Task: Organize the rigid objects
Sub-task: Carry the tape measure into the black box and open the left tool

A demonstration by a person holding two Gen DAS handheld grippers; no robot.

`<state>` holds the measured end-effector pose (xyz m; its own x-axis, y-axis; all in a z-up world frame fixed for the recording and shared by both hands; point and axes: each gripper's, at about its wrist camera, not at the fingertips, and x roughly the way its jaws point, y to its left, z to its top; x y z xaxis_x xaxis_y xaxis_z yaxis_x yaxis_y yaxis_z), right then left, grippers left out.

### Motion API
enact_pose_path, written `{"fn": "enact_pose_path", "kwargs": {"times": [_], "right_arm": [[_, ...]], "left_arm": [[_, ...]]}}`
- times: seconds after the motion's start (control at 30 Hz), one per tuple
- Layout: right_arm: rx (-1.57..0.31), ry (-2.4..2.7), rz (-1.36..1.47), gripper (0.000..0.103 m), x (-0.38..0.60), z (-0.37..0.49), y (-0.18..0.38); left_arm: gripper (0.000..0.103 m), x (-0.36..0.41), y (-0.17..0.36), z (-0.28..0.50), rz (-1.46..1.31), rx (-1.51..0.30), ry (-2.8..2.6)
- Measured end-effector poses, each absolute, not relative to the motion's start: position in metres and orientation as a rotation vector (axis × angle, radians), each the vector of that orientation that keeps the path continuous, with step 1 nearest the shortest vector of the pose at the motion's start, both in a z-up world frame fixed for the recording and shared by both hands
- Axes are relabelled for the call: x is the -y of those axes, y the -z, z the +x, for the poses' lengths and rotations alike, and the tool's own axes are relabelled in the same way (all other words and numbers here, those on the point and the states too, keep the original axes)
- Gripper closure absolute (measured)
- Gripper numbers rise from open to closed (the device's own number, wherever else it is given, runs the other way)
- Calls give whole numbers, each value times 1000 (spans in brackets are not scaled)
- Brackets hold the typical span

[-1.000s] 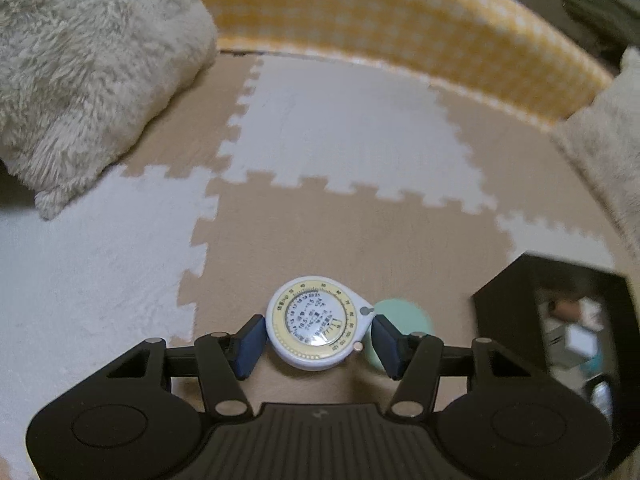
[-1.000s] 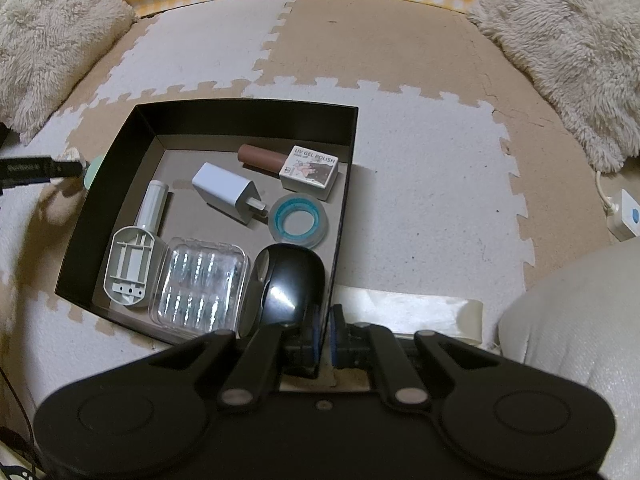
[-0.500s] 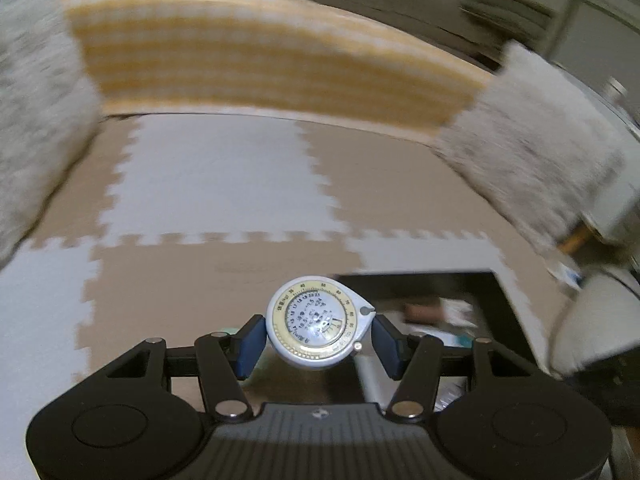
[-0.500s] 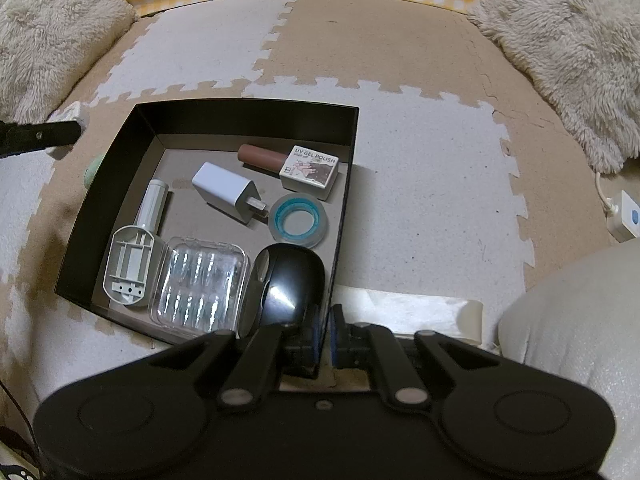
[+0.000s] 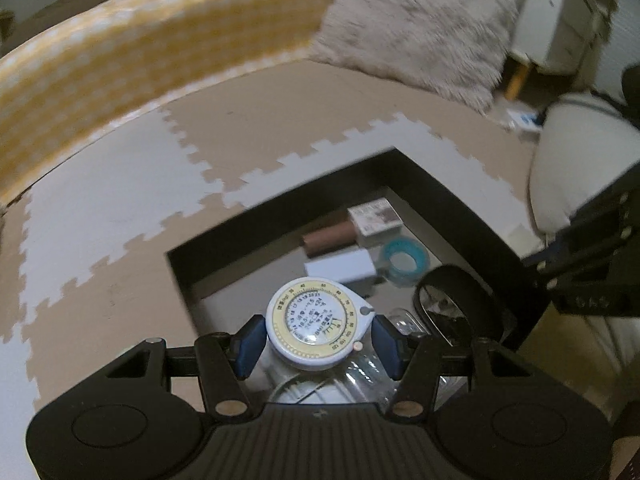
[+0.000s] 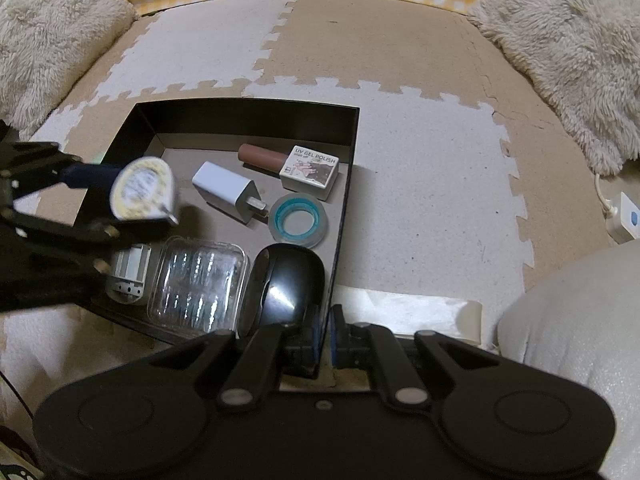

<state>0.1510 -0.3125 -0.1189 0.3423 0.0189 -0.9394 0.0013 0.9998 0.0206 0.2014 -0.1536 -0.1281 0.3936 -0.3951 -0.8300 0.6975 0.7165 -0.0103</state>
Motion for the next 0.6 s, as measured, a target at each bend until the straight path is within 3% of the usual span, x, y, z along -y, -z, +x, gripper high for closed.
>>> {"fn": "enact_pose_path", "kwargs": {"times": [0.6], "right_arm": [[-1224, -10, 9, 97, 311, 152, 118]], "left_arm": [[43, 164, 153, 212, 346, -890, 708]]}}
